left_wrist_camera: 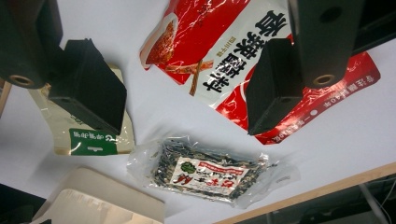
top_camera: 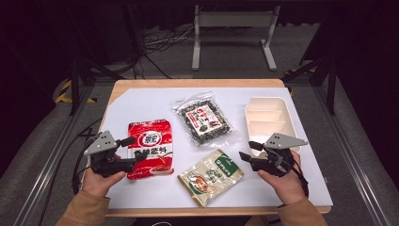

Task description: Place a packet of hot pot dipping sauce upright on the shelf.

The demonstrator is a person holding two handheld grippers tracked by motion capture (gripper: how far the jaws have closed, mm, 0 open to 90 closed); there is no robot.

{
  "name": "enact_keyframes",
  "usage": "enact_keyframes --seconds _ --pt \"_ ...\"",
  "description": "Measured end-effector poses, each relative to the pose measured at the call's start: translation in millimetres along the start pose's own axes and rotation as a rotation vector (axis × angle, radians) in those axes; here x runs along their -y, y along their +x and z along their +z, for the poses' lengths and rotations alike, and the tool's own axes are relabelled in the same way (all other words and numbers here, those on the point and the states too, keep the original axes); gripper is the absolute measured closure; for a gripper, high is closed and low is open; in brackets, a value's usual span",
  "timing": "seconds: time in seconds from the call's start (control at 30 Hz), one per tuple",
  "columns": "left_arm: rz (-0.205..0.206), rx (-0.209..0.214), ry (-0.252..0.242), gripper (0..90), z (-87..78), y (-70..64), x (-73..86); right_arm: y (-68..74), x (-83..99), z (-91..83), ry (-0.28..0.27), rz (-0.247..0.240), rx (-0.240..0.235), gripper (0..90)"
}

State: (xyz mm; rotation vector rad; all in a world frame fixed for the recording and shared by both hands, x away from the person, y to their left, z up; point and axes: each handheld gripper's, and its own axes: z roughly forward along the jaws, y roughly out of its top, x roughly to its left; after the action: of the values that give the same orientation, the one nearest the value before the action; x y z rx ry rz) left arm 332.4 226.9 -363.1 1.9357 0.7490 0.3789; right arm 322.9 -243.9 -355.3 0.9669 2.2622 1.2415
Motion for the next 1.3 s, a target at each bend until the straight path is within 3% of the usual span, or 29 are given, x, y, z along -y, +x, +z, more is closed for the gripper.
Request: enact_keyframes --seconds 0.2,0.63,1.3 --pt "0.001 0.001 -0.001 29.6 0.2 -0.9 -0.1 2.4 -8.6 3.1 0.020 -0.003 -0.003 46.5" --pt "0.013 -0.006 0.001 29.7 0.5 -2.0 0.0 5.8 -21.4 21.7 0.118 -0.007 0.001 44.6" --pt "0.024 -0.003 0.014 29.6 4.5 -4.9 0.8 12.0 5.9 57.4 0.300 -0.004 -0.010 46.7"
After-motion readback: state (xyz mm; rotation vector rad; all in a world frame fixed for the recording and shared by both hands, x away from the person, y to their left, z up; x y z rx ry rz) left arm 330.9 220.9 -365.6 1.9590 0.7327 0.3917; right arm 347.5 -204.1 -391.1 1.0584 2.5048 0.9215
